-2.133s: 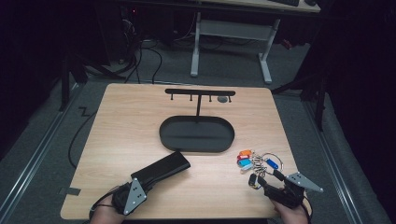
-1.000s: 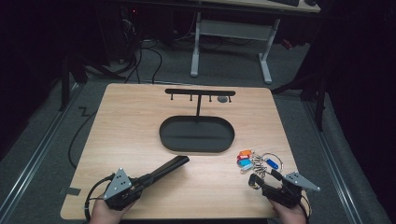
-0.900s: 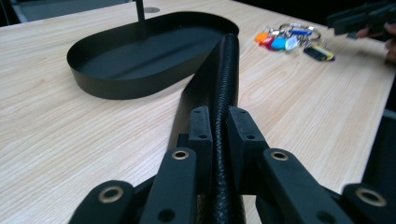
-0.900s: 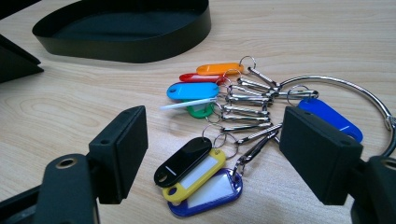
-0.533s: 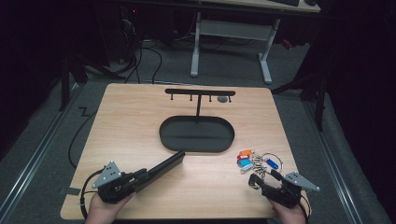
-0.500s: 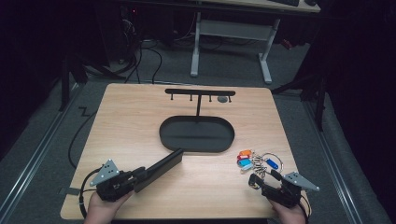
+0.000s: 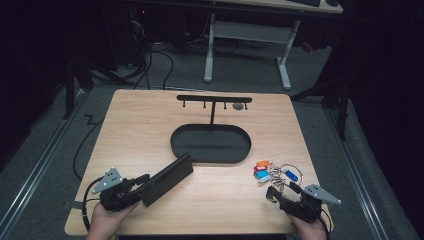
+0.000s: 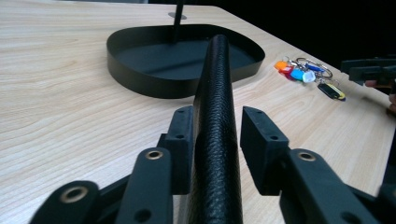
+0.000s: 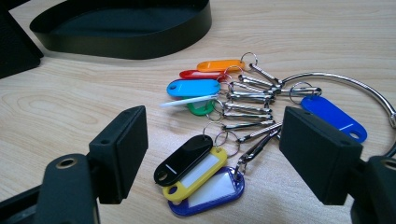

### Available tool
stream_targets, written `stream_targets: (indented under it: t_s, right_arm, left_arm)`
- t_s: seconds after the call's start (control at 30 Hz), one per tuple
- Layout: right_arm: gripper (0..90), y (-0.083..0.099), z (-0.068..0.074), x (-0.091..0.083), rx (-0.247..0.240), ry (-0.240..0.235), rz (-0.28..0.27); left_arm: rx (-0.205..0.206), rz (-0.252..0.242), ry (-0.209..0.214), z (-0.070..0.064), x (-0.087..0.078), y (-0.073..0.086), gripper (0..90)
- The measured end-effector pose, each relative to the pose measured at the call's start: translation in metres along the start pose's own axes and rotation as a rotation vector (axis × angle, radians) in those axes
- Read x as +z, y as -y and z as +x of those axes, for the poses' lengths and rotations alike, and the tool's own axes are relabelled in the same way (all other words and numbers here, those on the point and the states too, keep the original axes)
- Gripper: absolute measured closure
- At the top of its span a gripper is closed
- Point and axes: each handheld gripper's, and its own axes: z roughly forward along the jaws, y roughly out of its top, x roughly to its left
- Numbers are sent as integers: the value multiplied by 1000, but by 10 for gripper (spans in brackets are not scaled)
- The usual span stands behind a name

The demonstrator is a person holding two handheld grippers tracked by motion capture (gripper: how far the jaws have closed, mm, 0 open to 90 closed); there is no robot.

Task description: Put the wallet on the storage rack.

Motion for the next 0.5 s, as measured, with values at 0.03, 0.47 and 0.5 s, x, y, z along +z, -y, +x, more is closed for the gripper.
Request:
stream_targets:
  t_s: [0.03,0.47,0.5]
  right_arm:
    - [241,0,0,0,1,0,-1]
    - [241,-1,-1,-3,2,-12,-9]
    - [241,-1,-1,-3,4,-14,-10]
  left_arm:
    - [5,2,0,-1,0,0,619]
    - [198,248,-107,-19,13,-18,628]
    - [224,283,-116,-20,14,-22,636]
